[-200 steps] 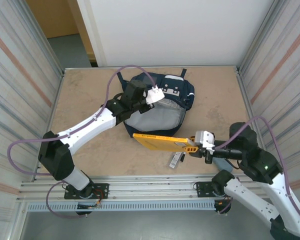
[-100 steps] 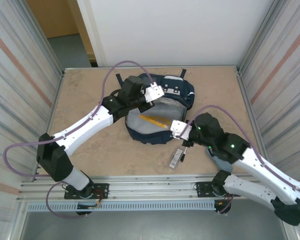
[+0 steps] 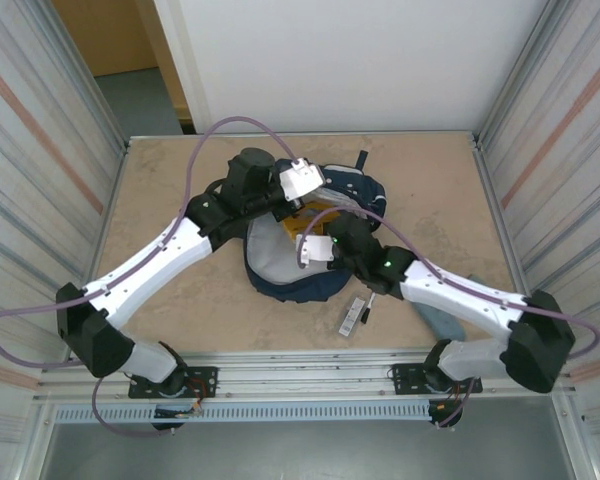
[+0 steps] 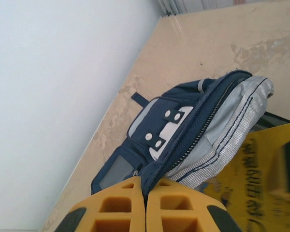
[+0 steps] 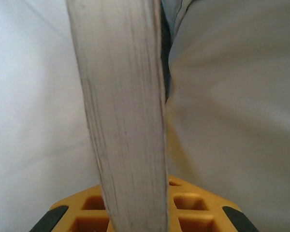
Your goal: Pack books, pencil case, and school supplies into a backpack
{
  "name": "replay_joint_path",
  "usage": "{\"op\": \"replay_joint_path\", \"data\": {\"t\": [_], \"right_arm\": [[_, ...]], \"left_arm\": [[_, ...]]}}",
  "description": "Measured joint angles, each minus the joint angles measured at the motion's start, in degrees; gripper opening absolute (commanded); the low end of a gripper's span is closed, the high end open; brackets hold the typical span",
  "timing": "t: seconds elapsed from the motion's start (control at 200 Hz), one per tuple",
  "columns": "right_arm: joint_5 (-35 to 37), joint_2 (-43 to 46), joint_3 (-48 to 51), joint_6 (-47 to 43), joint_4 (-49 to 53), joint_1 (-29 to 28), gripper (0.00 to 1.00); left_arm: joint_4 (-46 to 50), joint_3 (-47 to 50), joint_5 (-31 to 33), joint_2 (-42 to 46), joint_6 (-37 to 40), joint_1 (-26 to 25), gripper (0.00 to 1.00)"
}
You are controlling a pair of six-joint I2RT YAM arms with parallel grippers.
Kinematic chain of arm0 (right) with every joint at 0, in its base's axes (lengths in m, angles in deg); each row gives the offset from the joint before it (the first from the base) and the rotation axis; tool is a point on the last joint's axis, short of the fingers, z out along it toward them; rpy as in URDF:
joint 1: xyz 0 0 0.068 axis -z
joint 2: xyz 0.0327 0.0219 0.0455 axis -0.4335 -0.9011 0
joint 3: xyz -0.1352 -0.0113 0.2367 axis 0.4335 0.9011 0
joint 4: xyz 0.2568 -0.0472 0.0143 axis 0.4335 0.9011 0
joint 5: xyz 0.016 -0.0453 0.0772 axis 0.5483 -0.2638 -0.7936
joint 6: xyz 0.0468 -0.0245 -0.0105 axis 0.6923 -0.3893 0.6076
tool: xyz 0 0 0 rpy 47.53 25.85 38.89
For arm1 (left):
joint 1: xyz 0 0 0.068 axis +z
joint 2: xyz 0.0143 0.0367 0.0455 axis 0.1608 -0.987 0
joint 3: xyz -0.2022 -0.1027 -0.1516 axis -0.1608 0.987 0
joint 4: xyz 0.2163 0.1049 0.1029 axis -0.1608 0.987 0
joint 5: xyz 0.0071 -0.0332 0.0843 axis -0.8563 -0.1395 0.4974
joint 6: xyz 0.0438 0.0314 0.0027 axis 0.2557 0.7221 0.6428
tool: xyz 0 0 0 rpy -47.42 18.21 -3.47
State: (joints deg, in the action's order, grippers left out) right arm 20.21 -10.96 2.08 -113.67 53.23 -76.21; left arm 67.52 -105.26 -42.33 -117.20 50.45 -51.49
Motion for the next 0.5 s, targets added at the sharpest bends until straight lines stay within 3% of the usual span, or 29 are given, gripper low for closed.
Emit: {"op": "replay_joint_path", "data": {"t": [0.215, 0.501], "right_arm": [[8.5, -10.12, -1.62, -5.66, -13.09, 1.44, 0.0], [11.82, -19.96, -3.91, -7.87, -23.37, 2.45, 0.0]], "left_arm": [[-1.31, 0.63, -0.85, 2.08, 0.2, -0.9, 0.0], [-1.62, 1.03, -1.4, 2.29, 0.17, -1.14, 0.0]]}}
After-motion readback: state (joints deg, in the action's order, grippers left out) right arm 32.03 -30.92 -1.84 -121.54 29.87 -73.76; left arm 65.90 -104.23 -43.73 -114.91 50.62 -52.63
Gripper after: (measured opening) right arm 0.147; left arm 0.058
